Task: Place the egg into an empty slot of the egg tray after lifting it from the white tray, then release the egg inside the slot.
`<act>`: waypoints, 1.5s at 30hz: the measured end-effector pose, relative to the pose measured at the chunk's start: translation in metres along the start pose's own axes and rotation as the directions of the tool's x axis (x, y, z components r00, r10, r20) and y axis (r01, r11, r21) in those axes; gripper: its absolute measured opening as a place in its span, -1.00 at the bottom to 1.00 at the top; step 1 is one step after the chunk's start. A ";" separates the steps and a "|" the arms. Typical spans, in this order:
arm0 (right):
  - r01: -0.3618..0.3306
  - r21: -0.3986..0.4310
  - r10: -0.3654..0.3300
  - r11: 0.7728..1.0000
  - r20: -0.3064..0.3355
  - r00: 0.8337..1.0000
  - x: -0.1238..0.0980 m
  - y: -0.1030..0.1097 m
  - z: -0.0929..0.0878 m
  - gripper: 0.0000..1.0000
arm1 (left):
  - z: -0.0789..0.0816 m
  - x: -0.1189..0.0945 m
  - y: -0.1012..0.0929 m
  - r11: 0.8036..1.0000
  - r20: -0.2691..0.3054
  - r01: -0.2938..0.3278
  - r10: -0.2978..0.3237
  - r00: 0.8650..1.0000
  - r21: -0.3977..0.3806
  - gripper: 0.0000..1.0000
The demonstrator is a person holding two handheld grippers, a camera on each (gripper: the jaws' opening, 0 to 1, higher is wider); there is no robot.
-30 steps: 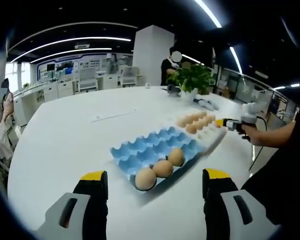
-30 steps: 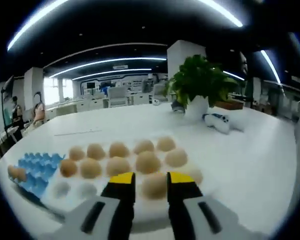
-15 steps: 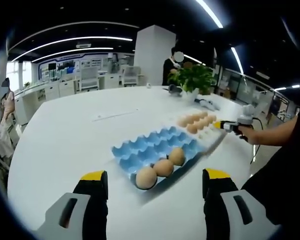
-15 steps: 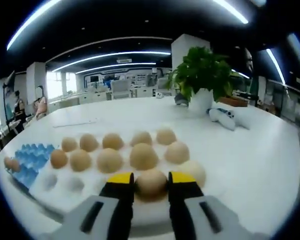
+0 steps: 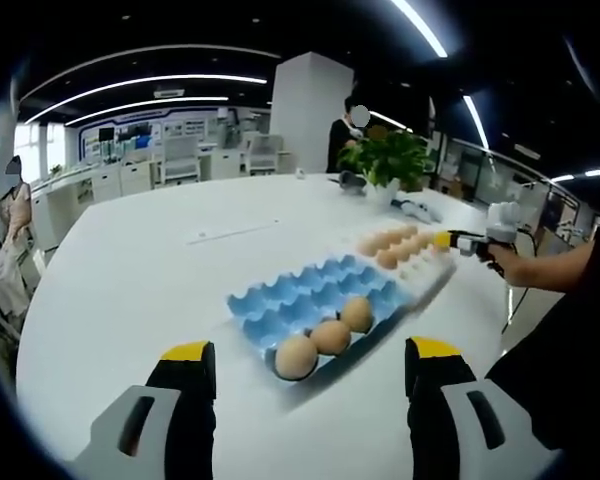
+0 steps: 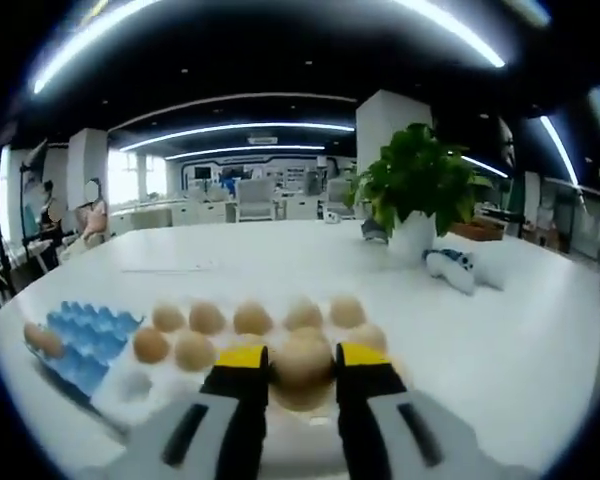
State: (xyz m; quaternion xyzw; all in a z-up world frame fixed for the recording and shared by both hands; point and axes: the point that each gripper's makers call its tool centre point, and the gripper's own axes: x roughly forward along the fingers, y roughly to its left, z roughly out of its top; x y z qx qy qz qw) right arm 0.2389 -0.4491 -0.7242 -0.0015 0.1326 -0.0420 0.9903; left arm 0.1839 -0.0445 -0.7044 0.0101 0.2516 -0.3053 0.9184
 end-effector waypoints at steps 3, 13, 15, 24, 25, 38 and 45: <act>-0.030 -0.013 0.030 0.999 0.013 0.999 -0.001 0.011 0.007 -0.49 | 0.001 0.000 0.000 1.000 0.001 0.002 -0.002 1.000 0.003 0.57; -0.132 -0.037 0.133 0.991 0.036 0.990 -0.002 0.049 0.021 -0.49 | 0.002 0.001 -0.001 1.000 0.004 0.003 -0.003 1.000 0.007 0.57; -0.145 -0.060 0.147 0.988 0.040 0.988 -0.002 0.054 0.023 -0.49 | 0.002 0.000 -0.001 1.000 0.003 0.004 -0.004 1.000 0.011 0.57; -0.215 -0.057 0.217 0.975 0.032 0.976 -0.003 0.077 0.023 -0.50 | 0.002 0.002 -0.002 1.000 0.003 0.011 -0.011 1.000 0.017 0.57; -0.225 -0.060 0.227 0.972 0.028 0.973 -0.003 0.081 0.022 -0.50 | 0.002 0.002 -0.002 1.000 0.002 0.011 -0.011 1.000 0.016 0.57; -0.340 -0.090 0.341 0.936 0.004 0.940 -0.007 0.121 0.014 -0.50 | 0.003 0.002 0.000 1.000 0.006 0.003 -0.003 1.000 0.015 0.57; -0.375 -0.085 0.376 0.923 0.001 0.927 -0.007 0.132 0.014 -0.49 | 0.002 0.002 0.001 1.000 0.004 0.001 -0.001 1.000 0.014 0.57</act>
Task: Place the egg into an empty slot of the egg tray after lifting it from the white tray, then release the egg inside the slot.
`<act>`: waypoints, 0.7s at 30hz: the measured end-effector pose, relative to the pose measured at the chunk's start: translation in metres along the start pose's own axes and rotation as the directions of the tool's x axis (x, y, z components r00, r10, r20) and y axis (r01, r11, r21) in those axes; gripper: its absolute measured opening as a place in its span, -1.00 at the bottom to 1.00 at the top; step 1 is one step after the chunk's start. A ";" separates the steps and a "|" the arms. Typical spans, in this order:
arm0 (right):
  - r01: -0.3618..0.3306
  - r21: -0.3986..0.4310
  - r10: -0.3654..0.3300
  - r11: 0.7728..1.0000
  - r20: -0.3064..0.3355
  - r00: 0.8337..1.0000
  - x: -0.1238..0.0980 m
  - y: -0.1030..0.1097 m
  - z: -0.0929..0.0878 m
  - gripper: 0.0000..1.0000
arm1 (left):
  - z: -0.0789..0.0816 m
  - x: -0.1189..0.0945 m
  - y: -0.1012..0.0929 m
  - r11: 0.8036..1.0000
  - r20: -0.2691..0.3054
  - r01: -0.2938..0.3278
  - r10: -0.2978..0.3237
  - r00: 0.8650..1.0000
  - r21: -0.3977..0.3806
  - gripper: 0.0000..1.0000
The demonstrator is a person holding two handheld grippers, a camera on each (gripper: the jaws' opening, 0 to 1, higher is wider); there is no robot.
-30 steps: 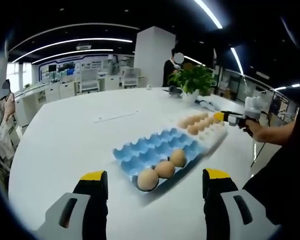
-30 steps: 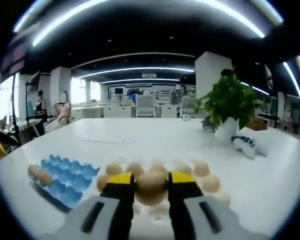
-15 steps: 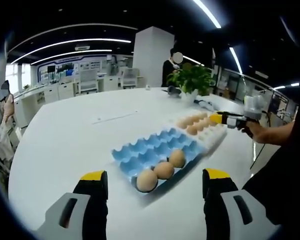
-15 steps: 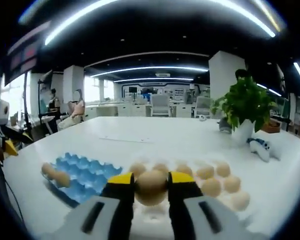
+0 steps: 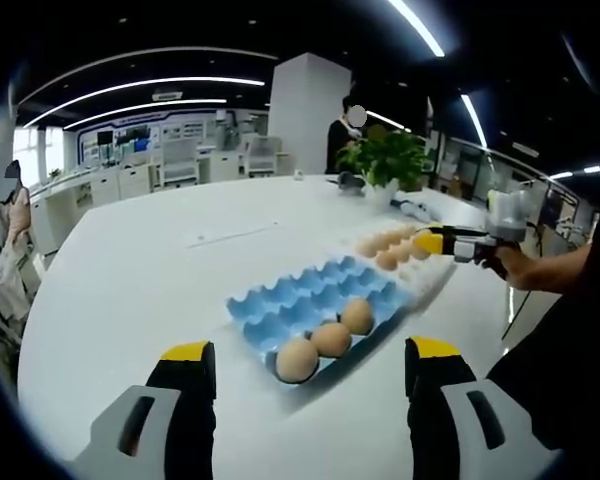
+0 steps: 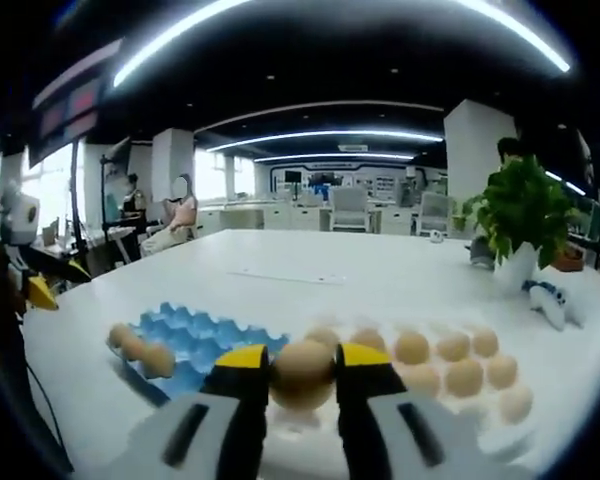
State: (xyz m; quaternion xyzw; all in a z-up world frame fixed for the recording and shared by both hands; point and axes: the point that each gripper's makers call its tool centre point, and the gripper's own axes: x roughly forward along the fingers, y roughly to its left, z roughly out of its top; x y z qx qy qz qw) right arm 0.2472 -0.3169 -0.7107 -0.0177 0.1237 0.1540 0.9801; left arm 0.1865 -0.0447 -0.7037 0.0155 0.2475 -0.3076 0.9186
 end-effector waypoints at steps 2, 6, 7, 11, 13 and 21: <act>-0.005 -0.005 0.005 1.000 -0.002 1.000 0.001 0.001 -0.001 -0.50 | 0.000 0.000 0.000 1.000 0.003 -0.001 0.002 1.000 -0.004 0.57; -0.021 -0.002 0.021 1.000 -0.011 1.000 0.001 0.005 -0.004 -0.50 | 0.000 0.000 0.000 1.000 0.003 -0.003 0.003 1.000 -0.003 0.57; -0.023 -0.007 0.022 1.000 -0.011 1.000 0.001 0.006 -0.005 -0.50 | 0.000 0.000 0.000 1.000 0.002 -0.003 0.003 1.000 -0.002 0.57; -0.038 -0.019 0.037 0.999 -0.018 0.999 0.001 0.011 -0.006 -0.50 | -0.001 0.000 0.001 1.000 -0.001 -0.005 0.005 1.000 -0.003 0.57; -0.048 -0.013 0.048 0.999 -0.023 0.999 0.001 0.013 -0.007 -0.50 | -0.001 0.000 0.001 1.000 0.000 -0.005 0.005 1.000 -0.005 0.57; -0.092 -0.022 0.091 0.996 -0.030 0.995 0.006 0.030 -0.009 -0.49 | -0.002 0.000 0.000 1.000 -0.004 -0.006 0.006 1.000 -0.004 0.57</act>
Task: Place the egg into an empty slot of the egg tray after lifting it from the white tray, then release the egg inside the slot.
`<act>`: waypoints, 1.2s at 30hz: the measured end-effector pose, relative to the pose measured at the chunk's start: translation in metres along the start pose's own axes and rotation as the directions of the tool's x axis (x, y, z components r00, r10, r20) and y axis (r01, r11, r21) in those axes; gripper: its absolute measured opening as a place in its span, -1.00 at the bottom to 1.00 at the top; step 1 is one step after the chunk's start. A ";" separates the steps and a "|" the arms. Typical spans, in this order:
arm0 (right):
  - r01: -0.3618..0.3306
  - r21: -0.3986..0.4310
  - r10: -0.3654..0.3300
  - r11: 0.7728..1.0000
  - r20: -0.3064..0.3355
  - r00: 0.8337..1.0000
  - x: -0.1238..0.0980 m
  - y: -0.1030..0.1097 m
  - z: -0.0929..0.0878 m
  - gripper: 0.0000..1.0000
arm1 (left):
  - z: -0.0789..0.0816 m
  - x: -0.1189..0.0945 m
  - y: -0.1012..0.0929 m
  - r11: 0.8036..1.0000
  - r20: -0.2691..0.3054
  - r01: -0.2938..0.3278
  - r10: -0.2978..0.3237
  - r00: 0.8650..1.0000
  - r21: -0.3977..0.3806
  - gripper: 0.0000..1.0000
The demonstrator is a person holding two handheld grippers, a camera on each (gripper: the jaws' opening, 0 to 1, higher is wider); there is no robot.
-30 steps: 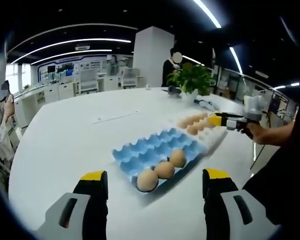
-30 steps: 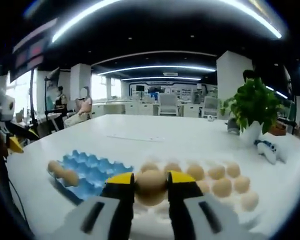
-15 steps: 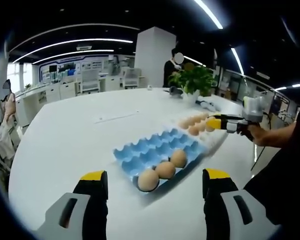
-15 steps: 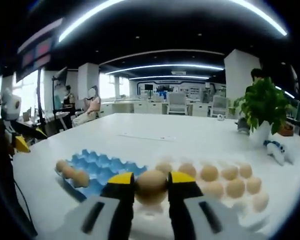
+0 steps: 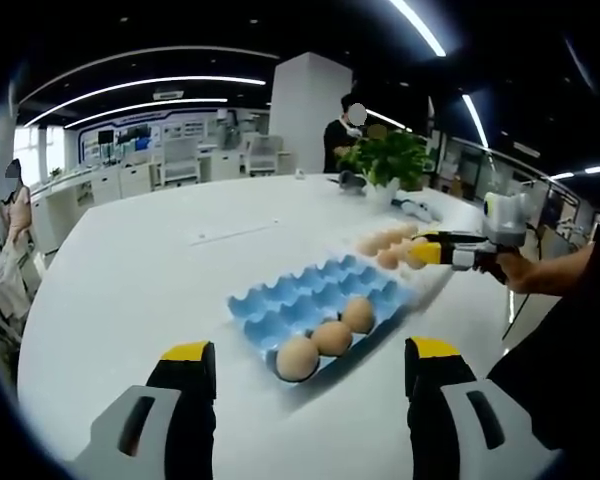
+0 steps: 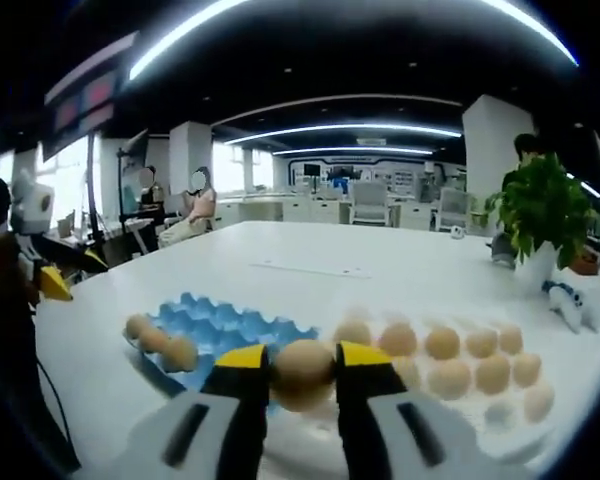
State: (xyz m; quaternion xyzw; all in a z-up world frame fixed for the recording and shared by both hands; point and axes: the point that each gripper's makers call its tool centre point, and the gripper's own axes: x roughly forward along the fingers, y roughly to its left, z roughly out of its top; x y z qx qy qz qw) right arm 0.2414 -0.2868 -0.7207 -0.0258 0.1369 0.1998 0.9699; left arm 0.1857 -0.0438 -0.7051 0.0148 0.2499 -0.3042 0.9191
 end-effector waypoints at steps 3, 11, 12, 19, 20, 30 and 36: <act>-0.015 0.001 0.015 1.000 0.002 1.000 0.002 0.004 0.001 -0.49 | 0.001 -0.001 0.000 1.000 0.003 -0.003 0.003 1.000 -0.001 0.57; -0.037 -0.006 0.037 0.999 -0.006 0.999 0.004 0.010 0.001 -0.49 | 0.001 -0.001 0.000 1.000 0.003 -0.005 0.005 1.000 -0.003 0.56; -0.047 -0.006 0.047 0.999 -0.010 0.999 0.004 0.011 0.001 -0.50 | 0.001 -0.001 0.000 1.000 0.006 -0.007 0.007 1.000 -0.002 0.56; -0.058 -0.016 0.058 0.998 -0.015 0.998 0.005 0.015 0.001 -0.49 | 0.001 -0.002 0.000 1.000 0.004 -0.005 0.005 1.000 -0.002 0.57; -0.061 -0.019 0.061 0.998 -0.014 0.998 0.005 0.016 0.001 -0.49 | 0.001 -0.002 0.001 1.000 0.003 -0.006 0.006 1.000 -0.003 0.57; -0.117 -0.045 0.116 0.992 -0.034 0.993 0.012 0.034 -0.003 -0.49 | 0.003 -0.002 0.002 1.000 0.006 -0.011 0.011 1.000 0.000 0.57; -0.156 -0.064 0.153 0.986 -0.054 0.987 0.015 0.048 -0.009 -0.49 | 0.002 -0.002 0.002 1.000 0.005 -0.007 0.007 1.000 0.003 0.57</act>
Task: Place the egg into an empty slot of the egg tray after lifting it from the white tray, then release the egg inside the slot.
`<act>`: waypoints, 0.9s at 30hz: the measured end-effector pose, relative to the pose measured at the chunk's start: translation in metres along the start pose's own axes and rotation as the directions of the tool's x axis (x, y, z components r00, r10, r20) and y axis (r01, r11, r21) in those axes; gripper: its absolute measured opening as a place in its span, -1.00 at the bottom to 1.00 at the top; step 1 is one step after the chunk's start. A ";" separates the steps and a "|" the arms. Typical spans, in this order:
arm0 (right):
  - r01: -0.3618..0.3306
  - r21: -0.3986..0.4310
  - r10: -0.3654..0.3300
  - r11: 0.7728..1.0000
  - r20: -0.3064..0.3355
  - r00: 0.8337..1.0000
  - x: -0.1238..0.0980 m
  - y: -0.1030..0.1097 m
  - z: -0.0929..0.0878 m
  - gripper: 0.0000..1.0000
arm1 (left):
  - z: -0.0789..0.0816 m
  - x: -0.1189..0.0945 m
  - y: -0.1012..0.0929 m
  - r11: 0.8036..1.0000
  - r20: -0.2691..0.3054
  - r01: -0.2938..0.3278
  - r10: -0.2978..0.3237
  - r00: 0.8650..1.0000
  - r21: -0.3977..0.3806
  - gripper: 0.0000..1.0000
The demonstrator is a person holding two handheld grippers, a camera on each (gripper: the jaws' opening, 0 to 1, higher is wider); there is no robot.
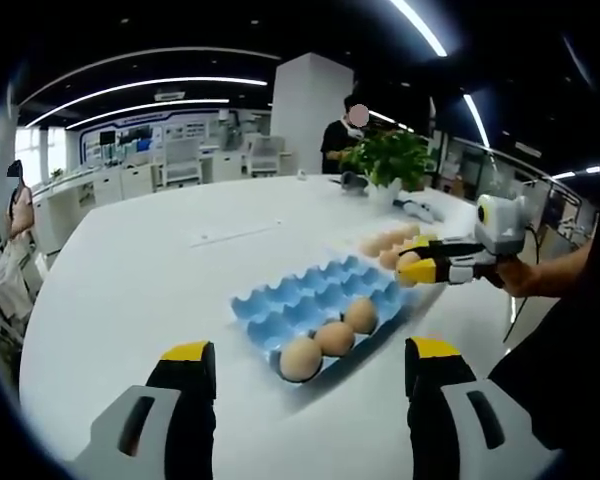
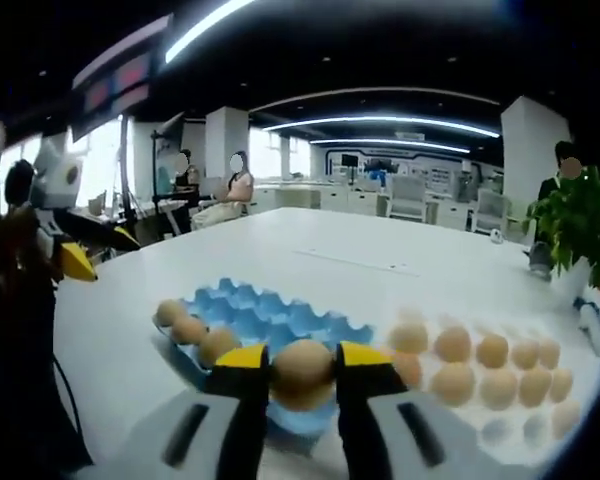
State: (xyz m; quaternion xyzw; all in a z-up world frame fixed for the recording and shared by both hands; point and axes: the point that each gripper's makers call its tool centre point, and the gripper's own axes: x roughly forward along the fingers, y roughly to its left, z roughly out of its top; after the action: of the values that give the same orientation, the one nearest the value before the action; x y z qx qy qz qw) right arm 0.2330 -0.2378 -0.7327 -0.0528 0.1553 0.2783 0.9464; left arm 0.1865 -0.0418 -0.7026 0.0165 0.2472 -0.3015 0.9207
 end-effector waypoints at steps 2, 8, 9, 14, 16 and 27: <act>-0.008 -0.005 0.008 1.000 -0.003 1.000 0.002 0.004 -0.001 -0.49 | 0.000 0.000 -0.001 1.000 -0.002 0.005 -0.005 1.000 0.003 0.57; -0.036 -0.013 0.036 0.999 -0.008 0.999 0.008 0.012 -0.001 -0.49 | 0.000 0.000 -0.001 1.000 -0.002 0.008 -0.008 1.000 0.003 0.57; -0.040 -0.016 0.040 0.999 -0.009 0.999 0.011 0.014 -0.002 -0.49 | 0.000 0.000 -0.001 1.000 -0.003 0.007 -0.007 1.000 0.004 0.57; -0.063 -0.024 0.063 0.998 -0.011 0.998 0.018 0.021 -0.004 -0.49 | 0.001 0.000 0.001 1.000 0.000 0.004 -0.004 1.000 0.001 0.56; -0.081 -0.024 0.081 0.996 -0.019 0.997 0.021 0.025 -0.007 -0.49 | 0.001 0.000 0.001 1.000 0.000 0.004 -0.004 1.000 0.003 0.56; -0.107 -0.061 0.106 0.992 -0.028 0.994 0.033 0.033 -0.012 -0.49 | 0.000 -0.001 0.004 1.000 -0.001 -0.007 0.007 1.000 -0.004 0.56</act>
State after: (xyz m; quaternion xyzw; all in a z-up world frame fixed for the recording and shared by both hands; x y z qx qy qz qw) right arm 0.2384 -0.1958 -0.7551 -0.0774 0.1611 0.3323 0.9261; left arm 0.1877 -0.0378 -0.7027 0.0155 0.2482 -0.2975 0.9218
